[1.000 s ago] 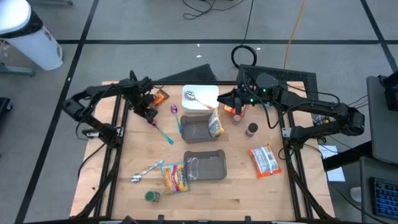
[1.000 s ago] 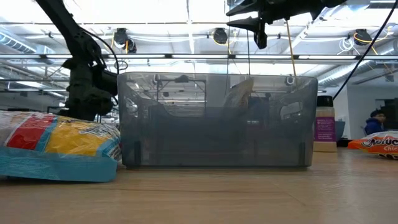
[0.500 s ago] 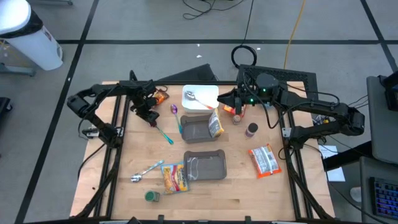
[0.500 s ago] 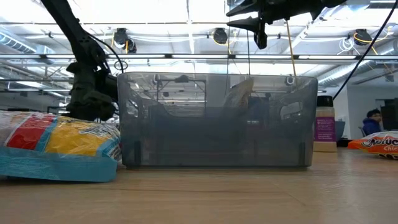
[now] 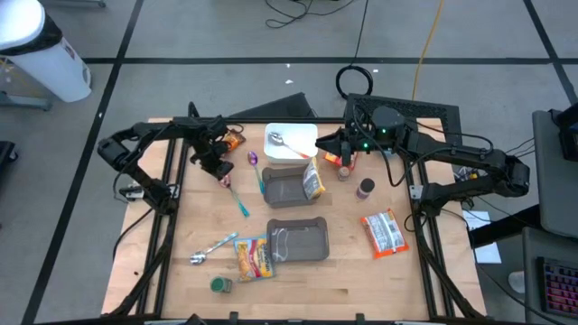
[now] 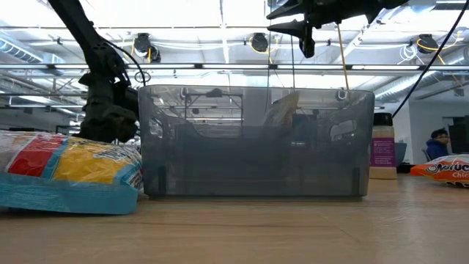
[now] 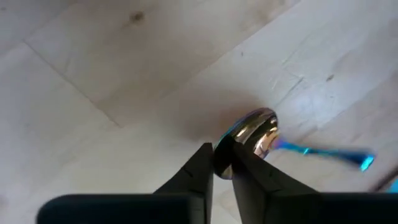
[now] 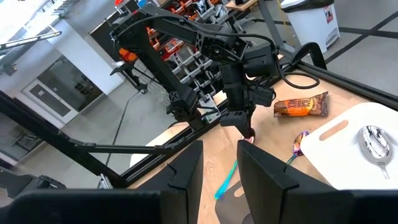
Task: Pick & Place Food Item
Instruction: Put the bottom blue spoon into the white bin
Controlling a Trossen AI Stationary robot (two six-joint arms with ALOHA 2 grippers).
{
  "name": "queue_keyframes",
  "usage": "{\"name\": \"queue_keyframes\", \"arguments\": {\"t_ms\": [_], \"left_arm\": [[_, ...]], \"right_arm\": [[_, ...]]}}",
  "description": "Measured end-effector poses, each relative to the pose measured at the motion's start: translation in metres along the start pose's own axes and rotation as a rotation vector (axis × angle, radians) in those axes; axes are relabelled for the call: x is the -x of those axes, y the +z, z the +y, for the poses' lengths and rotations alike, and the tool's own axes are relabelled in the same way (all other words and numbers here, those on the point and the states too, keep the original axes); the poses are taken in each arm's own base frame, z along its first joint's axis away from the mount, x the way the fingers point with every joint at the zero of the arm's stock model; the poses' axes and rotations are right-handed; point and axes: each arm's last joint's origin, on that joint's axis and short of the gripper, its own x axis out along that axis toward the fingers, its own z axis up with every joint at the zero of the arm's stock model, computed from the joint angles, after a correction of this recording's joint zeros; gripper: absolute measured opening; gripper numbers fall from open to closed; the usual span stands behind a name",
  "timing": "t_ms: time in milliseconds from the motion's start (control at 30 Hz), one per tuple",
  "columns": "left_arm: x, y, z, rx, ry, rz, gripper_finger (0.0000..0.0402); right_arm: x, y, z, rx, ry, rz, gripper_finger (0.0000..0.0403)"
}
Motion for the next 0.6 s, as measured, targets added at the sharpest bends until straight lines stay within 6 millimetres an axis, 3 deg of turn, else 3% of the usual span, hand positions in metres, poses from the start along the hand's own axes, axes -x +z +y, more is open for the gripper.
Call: {"name": "queue_keyframes", "arguments": {"t_ms": [300, 600], "left_arm": [[0.011, 0.0, -0.006, -0.001, -0.026, -0.048, 0.0009], [0.055, -0.012, -0.022, -0.029, -0.012, -0.262, 0.0005]], "right_arm": [[0.0, 0.0, 0.0, 0.0, 0.0, 0.0, 0.0091], [0.0, 0.0, 0.0, -0.002, 0.0, 0.0, 0.0091]]}}
